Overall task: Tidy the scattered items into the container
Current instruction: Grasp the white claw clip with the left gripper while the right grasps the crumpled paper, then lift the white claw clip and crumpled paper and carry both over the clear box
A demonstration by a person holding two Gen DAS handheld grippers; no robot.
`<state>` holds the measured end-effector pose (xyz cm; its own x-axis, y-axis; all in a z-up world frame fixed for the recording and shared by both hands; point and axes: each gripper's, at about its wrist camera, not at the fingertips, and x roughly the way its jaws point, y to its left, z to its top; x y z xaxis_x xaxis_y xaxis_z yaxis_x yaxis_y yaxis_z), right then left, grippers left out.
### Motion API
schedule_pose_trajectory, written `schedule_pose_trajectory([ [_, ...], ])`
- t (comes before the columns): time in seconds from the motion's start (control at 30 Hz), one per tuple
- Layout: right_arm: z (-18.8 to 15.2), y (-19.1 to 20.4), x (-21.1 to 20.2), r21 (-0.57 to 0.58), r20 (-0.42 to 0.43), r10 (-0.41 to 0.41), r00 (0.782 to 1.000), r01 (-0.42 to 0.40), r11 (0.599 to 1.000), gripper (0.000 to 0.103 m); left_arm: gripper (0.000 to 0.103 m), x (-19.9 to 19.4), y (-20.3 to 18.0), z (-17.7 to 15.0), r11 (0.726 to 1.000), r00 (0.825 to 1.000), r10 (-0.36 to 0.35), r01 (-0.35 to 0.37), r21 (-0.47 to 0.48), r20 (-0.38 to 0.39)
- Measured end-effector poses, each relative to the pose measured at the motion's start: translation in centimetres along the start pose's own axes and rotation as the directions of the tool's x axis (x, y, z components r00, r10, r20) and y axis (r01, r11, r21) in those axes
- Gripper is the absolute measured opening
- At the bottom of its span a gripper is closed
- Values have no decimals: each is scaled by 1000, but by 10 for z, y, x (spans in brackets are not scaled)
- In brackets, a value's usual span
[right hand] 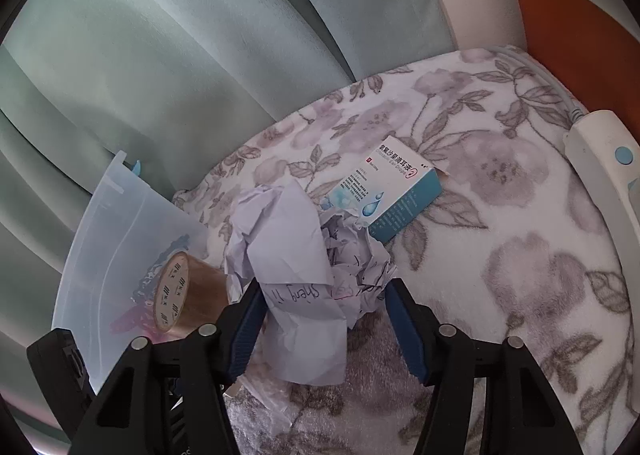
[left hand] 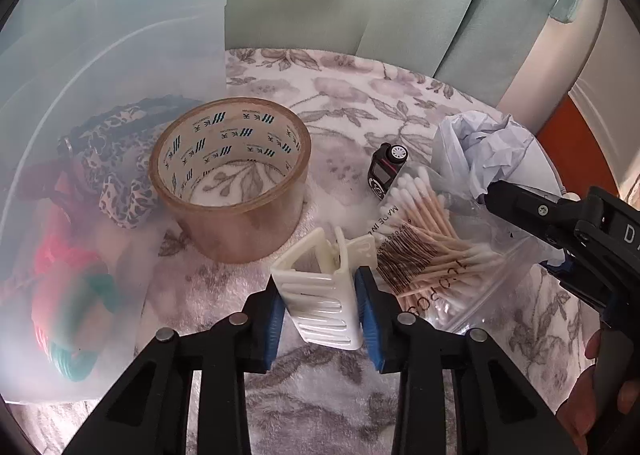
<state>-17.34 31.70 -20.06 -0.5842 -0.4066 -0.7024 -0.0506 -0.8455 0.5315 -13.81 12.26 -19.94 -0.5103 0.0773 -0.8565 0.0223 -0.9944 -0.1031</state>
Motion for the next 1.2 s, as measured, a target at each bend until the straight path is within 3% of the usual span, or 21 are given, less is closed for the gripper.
schedule_pose_trajectory([
  [0.03, -1, 1, -2, -2, 2, 1, 1000, -1, 1000, 43, 36, 0, 0, 0, 1000, 1000, -2, 2, 0, -3],
  [0.07, -1, 2, -5, -2, 4, 2, 1000, -2, 1000, 43, 35, 0, 1, 1, 1000, 1000, -5, 5, 0, -5],
  [0.73, -25, 34, -112, 7, 139, -30, 990, 29, 1000, 42, 33, -79, 2, 2, 997, 994, -64, 60, 41, 89],
  [1.2, -45, 93, -175, -69, 238, 6, 971, 10, 998, 42, 33, -161, 14, 9, 989, 962, -140, 124, 83, 234],
])
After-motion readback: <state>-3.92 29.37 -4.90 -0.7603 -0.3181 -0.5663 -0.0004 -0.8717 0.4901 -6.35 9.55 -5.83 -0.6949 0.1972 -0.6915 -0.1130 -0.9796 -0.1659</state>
